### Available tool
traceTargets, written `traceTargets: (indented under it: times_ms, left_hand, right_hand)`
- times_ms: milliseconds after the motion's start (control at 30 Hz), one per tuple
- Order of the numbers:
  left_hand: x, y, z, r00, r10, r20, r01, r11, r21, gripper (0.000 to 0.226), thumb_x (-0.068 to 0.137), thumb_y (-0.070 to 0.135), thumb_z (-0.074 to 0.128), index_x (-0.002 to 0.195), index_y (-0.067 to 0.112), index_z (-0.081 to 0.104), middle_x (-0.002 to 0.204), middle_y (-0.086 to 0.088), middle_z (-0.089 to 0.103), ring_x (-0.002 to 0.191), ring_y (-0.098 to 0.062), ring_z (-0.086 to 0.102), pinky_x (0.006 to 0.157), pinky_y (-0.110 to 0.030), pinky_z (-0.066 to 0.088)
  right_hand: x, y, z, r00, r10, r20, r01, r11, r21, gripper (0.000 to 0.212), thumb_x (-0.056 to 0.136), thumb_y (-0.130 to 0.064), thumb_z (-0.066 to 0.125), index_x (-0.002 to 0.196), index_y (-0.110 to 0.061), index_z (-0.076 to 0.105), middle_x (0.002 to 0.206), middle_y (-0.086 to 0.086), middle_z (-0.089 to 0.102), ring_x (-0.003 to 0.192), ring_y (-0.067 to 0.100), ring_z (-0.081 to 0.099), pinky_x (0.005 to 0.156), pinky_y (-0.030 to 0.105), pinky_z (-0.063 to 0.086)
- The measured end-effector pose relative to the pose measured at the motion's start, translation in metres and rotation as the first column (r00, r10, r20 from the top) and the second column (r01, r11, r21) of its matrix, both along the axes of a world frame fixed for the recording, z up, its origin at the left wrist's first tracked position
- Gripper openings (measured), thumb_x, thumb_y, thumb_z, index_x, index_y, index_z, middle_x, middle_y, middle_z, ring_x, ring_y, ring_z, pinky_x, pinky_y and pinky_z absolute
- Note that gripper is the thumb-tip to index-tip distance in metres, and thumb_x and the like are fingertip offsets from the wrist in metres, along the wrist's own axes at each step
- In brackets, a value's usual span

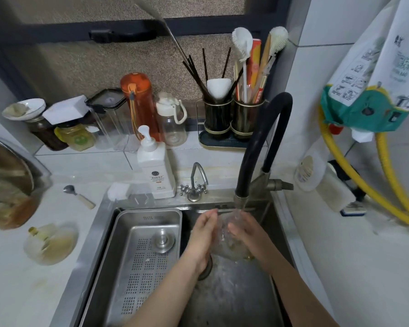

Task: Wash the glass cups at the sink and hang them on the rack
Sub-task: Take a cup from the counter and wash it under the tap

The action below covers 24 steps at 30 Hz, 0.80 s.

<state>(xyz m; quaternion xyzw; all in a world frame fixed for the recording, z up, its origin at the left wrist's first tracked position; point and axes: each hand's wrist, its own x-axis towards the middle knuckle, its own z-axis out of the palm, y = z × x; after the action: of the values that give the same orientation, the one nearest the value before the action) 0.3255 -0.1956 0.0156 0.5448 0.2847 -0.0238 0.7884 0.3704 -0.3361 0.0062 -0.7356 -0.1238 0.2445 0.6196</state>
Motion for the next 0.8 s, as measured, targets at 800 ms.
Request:
traceTargets:
  times_ms: [800]
  left_hand:
    - [0.009,-0.029,0.015,0.985,-0.095,-0.147,0.116,0.983,0.142,0.104,0.061,0.062,0.077,0.146,0.035,0.023,0.14,-0.005,0.046,0.112,-0.024,0.058,0.085,-0.042,0.056]
  right_hand:
    - [-0.013,-0.015,-0.007,0.962,-0.11,0.251,0.128,0.99,-0.056,0.057,0.081,-0.057,0.057,0.13,-0.029,0.05,0.134,0.002,0.051,0.124,0.015,0.052,0.1,0.039,0.047]
